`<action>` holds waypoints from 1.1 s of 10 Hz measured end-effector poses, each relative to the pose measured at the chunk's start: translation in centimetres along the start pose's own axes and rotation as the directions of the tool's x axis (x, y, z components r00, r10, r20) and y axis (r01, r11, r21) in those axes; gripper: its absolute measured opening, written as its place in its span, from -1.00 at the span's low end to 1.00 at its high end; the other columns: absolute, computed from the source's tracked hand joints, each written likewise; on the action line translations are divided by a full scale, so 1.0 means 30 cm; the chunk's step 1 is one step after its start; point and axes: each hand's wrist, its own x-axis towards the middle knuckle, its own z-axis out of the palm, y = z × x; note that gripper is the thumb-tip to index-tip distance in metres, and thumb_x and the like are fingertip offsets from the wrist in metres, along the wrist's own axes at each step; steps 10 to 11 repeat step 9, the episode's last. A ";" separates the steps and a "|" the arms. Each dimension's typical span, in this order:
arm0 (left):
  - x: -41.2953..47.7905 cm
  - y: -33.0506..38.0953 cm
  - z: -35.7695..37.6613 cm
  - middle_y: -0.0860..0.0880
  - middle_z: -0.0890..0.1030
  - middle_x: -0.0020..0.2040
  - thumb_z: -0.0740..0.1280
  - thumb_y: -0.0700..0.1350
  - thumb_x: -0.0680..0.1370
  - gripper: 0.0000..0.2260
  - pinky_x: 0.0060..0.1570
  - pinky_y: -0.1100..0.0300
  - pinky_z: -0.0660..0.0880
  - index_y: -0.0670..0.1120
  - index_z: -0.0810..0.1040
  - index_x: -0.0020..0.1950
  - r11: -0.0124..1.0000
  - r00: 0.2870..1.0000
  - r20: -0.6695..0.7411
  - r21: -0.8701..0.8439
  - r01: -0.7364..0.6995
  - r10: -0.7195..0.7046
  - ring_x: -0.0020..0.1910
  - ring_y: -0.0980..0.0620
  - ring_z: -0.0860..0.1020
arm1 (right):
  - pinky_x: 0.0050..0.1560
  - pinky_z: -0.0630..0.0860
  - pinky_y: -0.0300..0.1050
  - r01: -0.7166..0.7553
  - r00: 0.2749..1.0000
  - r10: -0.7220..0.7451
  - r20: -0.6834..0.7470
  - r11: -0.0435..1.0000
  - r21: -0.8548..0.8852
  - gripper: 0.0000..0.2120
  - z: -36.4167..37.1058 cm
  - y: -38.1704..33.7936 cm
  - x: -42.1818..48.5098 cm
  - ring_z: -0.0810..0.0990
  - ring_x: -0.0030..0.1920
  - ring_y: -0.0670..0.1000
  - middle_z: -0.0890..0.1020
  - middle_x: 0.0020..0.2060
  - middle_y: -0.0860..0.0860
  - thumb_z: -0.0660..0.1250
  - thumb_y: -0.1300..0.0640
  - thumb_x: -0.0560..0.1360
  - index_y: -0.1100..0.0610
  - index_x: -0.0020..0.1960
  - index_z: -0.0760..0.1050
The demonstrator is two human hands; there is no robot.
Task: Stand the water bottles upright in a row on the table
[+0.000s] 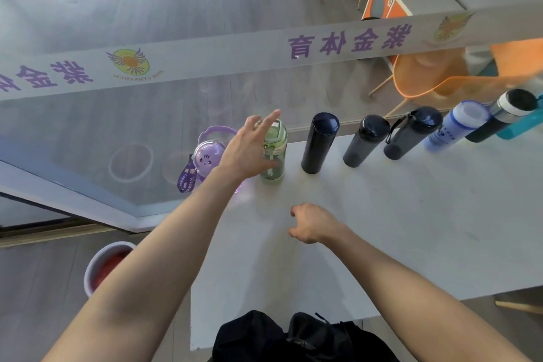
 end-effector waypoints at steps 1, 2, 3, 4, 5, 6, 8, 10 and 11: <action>0.024 0.022 0.013 -0.11 0.45 0.43 0.66 -0.04 0.40 -0.06 0.03 -0.11 0.68 0.21 0.26 0.69 0.998 0.999 -0.026 -0.037 0.044 -0.045 0.22 -0.21 0.60 | 0.24 0.60 0.06 -0.019 1.000 0.019 -0.005 1.000 0.007 -0.49 0.006 0.034 -0.014 0.61 0.27 0.19 0.59 0.36 0.10 0.34 -0.05 0.59 0.09 0.49 0.45; 0.025 0.019 0.023 -0.10 0.48 0.38 0.67 -0.05 0.38 -0.13 -0.03 -0.13 0.69 0.20 0.36 0.62 0.996 0.996 -0.063 -0.073 0.057 -0.062 0.18 -0.21 0.60 | 0.22 0.61 0.06 -0.035 0.999 0.035 -0.008 0.999 0.018 -0.51 0.009 0.056 -0.024 0.62 0.25 0.18 0.60 0.33 0.10 0.35 -0.06 0.59 0.09 0.47 0.46; 0.023 0.023 0.034 -0.08 0.49 0.37 0.67 -0.07 0.37 -0.16 0.11 -0.11 0.65 0.18 0.39 0.58 0.991 0.990 -0.107 -0.102 0.082 -0.093 0.17 -0.21 0.60 | 0.21 0.61 0.07 -0.041 0.999 0.041 0.002 0.999 0.027 -0.52 0.010 0.072 -0.036 0.62 0.23 0.17 0.61 0.31 0.09 0.34 -0.06 0.58 0.09 0.45 0.47; 0.020 0.033 0.048 -0.07 0.49 0.38 0.69 -0.08 0.36 -0.16 0.17 -0.08 0.61 0.17 0.41 0.57 0.990 0.987 -0.129 -0.112 0.084 -0.098 0.17 -0.21 0.61 | 0.17 0.63 0.06 -0.047 0.999 0.046 0.008 0.998 0.035 -0.53 0.009 0.088 -0.048 0.63 0.19 0.16 0.61 0.28 0.07 0.34 -0.05 0.56 0.08 0.43 0.48; 0.012 0.043 0.065 -0.06 0.47 0.38 0.70 -0.08 0.36 -0.17 0.12 -0.09 0.64 0.17 0.40 0.54 0.989 0.984 -0.133 -0.108 0.105 -0.119 0.14 -0.21 0.61 | 0.20 0.62 0.06 -0.048 0.999 0.048 0.008 0.998 0.040 -0.52 0.005 0.107 -0.063 0.63 0.21 0.16 0.60 0.30 0.07 0.35 -0.05 0.57 0.08 0.44 0.48; 0.006 0.032 0.063 -0.06 0.45 0.39 0.69 -0.11 0.36 -0.16 0.02 -0.18 0.69 0.21 0.37 0.54 0.983 0.982 -0.119 -0.129 0.130 -0.145 0.15 -0.23 0.59 | 0.24 0.61 0.07 -0.055 0.998 0.054 0.017 0.998 0.040 -0.51 -0.007 0.134 -0.080 0.61 0.25 0.15 0.58 0.34 0.07 0.35 -0.07 0.59 0.08 0.47 0.46; -0.047 0.030 0.026 -0.05 0.33 0.59 0.74 -0.03 0.33 0.08 0.19 -0.16 0.61 0.19 0.19 0.70 0.981 0.980 -0.085 -0.081 0.175 -0.182 0.37 -0.19 0.53 | 0.31 0.56 0.07 -0.028 0.999 0.028 0.020 0.999 0.016 -0.43 -0.051 0.221 -0.128 0.58 0.34 0.16 0.53 0.44 0.06 0.34 -0.13 0.62 0.05 0.57 0.38; -0.117 0.055 0.015 -0.08 0.35 0.57 0.74 -0.02 0.33 0.08 0.16 -0.18 0.63 0.16 0.19 0.71 0.981 0.965 -0.180 -0.056 0.184 -0.191 0.33 -0.21 0.55 | 0.36 0.53 0.07 -0.004 1.000 0.004 -0.002 0.999 0.053 -0.40 -0.073 0.291 -0.170 0.56 0.39 0.15 0.52 0.47 0.05 0.35 -0.14 0.62 0.02 0.60 0.37; -0.117 0.055 0.015 -0.08 0.35 0.57 0.74 -0.02 0.33 0.08 0.16 -0.18 0.63 0.16 0.19 0.71 0.981 0.965 -0.180 -0.056 0.184 -0.191 0.33 -0.21 0.55 | 0.36 0.53 0.07 -0.004 1.000 0.004 -0.002 0.999 0.053 -0.40 -0.073 0.291 -0.170 0.56 0.39 0.15 0.52 0.47 0.05 0.35 -0.14 0.62 0.02 0.60 0.37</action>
